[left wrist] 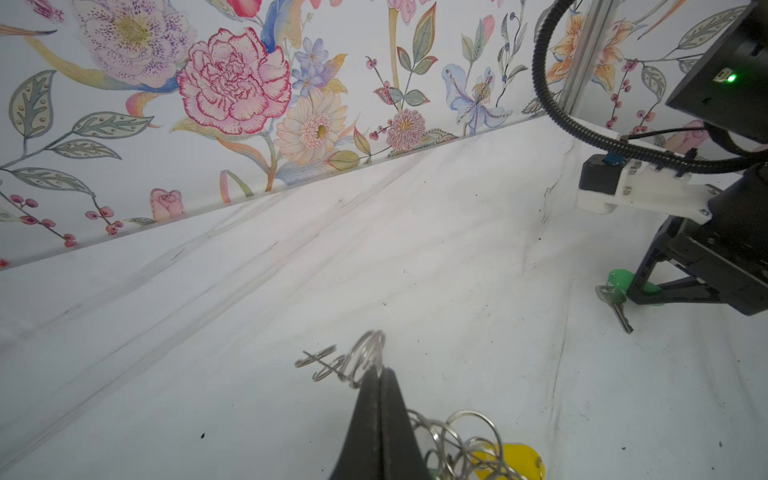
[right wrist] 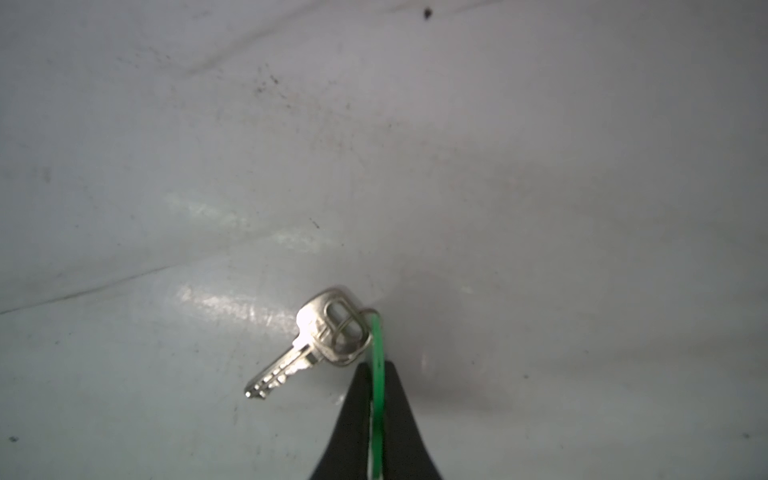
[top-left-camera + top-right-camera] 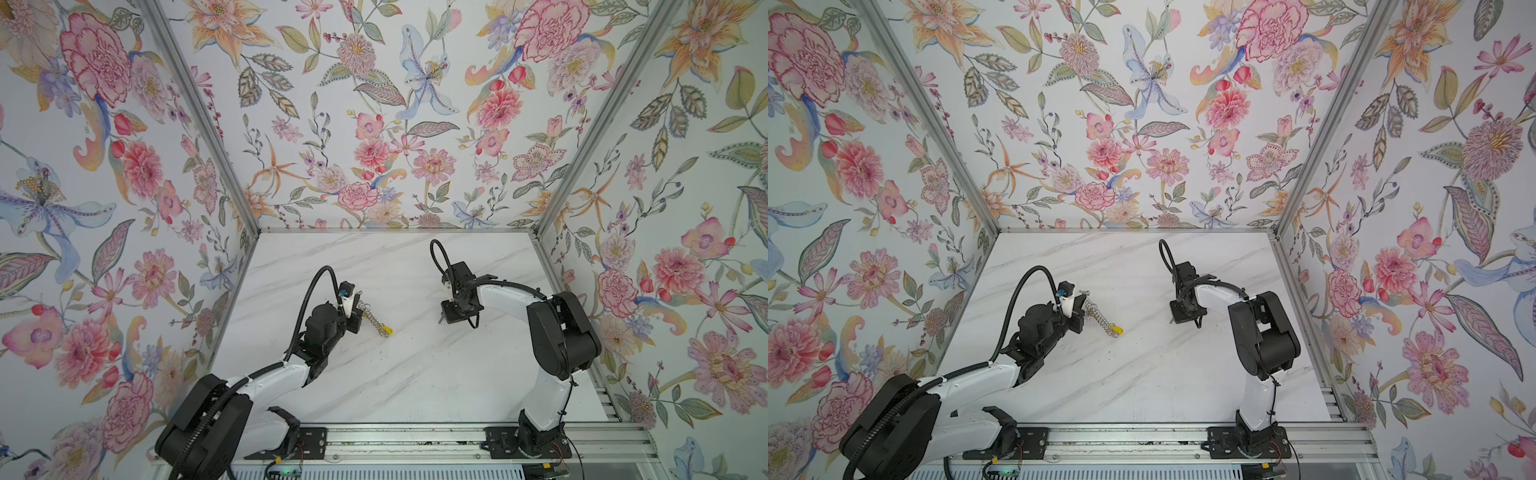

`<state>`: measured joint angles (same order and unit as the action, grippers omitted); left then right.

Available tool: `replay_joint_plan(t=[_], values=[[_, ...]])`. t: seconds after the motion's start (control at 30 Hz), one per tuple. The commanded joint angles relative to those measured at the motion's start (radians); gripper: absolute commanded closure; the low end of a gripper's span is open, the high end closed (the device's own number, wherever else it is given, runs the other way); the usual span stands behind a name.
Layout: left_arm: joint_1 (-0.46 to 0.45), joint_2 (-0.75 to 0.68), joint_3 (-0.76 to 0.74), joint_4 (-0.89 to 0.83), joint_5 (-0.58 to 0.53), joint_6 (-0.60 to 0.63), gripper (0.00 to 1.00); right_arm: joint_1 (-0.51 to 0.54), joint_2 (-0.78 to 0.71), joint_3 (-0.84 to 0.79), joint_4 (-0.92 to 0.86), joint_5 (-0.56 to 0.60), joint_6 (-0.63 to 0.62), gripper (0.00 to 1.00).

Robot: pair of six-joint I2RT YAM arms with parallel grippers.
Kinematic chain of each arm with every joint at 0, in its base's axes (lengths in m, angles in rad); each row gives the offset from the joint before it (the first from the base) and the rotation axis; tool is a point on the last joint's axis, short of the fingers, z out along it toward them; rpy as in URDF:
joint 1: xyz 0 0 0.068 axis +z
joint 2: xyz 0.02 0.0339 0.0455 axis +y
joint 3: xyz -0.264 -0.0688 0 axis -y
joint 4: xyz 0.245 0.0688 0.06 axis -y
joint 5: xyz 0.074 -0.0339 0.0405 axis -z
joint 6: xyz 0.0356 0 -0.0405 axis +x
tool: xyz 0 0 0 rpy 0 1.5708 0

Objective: Remove the keys from the keyring
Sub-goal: 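Lower the plate with the left gripper while the right drops the key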

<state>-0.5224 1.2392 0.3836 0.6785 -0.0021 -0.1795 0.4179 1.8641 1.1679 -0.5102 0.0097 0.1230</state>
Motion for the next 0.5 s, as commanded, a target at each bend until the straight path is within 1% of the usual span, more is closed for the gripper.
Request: replay_joint_plan(t=[0.0,0.13,0.27,0.3,0.4,0.47], values=[[0.008,0.033,-0.054,0.005,-0.052,-0.046,1.00,-0.011,-0.014,-0.040,0.029,0.018,0.031,0.80],[0.034,0.084,-0.078,0.042,-0.063,-0.069,1.00,-0.029,-0.051,-0.062,0.050,0.017,0.040,0.71],[0.056,0.115,-0.053,0.040,-0.058,-0.079,0.94,-0.037,-0.109,-0.073,0.063,0.040,0.039,0.65],[0.059,0.114,-0.047,0.038,-0.059,-0.088,0.91,-0.040,-0.132,-0.082,0.073,0.047,0.039,0.64],[0.064,0.101,-0.032,0.030,-0.065,-0.100,0.72,-0.058,-0.207,-0.119,0.116,0.085,0.036,0.61],[0.066,0.085,-0.028,0.020,-0.086,-0.105,0.58,-0.072,-0.271,-0.152,0.154,0.133,0.036,0.60]])
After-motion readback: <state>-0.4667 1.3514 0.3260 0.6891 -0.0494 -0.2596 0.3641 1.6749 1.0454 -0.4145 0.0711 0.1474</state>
